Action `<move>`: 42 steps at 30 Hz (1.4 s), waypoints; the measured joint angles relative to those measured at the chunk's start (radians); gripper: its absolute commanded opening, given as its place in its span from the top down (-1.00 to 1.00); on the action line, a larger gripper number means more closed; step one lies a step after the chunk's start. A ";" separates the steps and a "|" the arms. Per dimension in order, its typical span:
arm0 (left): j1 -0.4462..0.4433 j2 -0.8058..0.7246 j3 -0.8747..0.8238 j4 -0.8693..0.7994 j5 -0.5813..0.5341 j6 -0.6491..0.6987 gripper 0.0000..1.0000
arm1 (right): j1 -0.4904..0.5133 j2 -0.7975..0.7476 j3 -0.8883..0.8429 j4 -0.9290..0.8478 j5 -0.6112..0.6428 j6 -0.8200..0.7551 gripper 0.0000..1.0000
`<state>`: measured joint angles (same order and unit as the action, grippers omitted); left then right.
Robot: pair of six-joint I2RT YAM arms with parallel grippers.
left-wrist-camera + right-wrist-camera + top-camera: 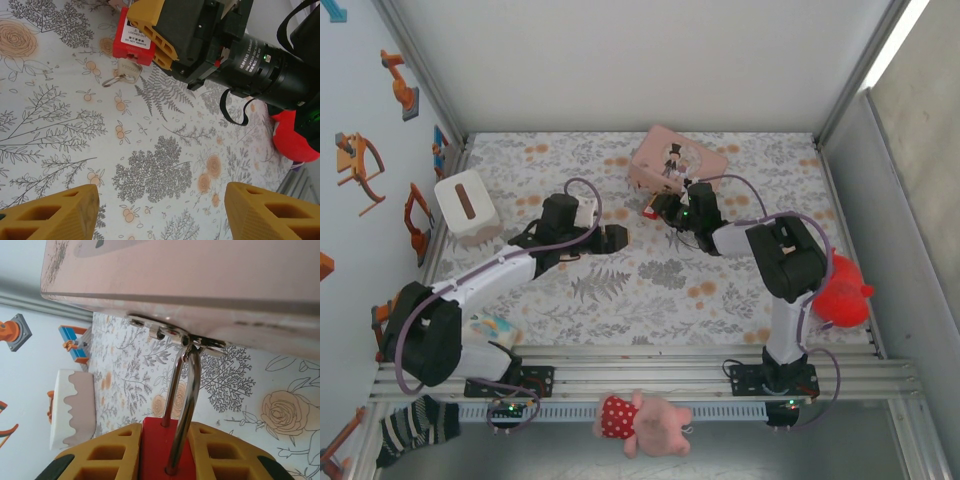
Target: Unlock the padlock with the key
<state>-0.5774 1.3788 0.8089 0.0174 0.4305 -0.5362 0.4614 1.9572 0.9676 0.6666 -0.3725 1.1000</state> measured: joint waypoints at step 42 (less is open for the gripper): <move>0.000 -0.090 -0.015 -0.059 -0.032 -0.089 -0.46 | 0.013 -0.118 -0.116 -0.098 -0.066 -0.100 1.00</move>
<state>-0.5774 1.2888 0.7937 -0.0414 0.3988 -0.6254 0.4747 1.8393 0.8513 0.5686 -0.4381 1.0000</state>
